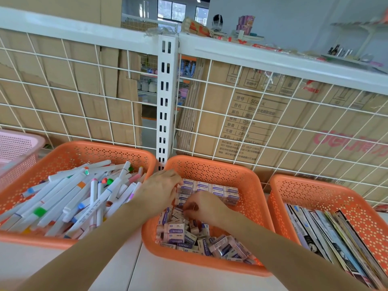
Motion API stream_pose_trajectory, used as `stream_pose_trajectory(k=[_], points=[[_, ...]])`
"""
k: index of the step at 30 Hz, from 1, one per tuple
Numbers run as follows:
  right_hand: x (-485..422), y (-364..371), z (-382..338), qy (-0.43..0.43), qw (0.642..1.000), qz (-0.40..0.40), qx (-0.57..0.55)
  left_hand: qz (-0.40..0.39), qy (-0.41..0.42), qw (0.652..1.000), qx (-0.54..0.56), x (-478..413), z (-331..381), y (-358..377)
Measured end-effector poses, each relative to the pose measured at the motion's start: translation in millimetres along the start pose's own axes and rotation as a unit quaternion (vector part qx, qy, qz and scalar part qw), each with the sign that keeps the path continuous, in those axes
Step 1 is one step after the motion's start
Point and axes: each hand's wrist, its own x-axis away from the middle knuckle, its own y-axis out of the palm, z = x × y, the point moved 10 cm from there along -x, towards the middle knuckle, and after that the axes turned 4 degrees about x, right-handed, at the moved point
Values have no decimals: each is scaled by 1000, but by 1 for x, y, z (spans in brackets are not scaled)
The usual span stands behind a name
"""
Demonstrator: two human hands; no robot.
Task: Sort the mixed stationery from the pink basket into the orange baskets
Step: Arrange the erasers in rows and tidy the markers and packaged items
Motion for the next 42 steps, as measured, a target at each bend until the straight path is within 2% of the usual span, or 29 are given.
stream_pose_trajectory(k=[4,8,12,24,27,31,35,42], points=[[3,2,2,21,997,-30,-64,0,4,1000,0,0,1,0],[5,7,-10,3,995,-63,-78,3,4,1000,1,0,2,-1],[4,12,-11,21,990,-75,-117,-6,1,1000,-9,0,1,1],[9,-7,7,63,985,-29,-159,-4,17,999,-27,-1,5,-2],[18,-19,25,96,972,-10,-212,-56,53,995,-60,-5,11,11],[30,-24,41,136,955,10,-262,-199,95,965,-141,-6,16,57],[38,-22,46,162,935,13,-316,-220,90,948,-213,-13,12,75],[43,-24,46,170,925,18,-338,-242,55,948,-202,-19,8,84]])
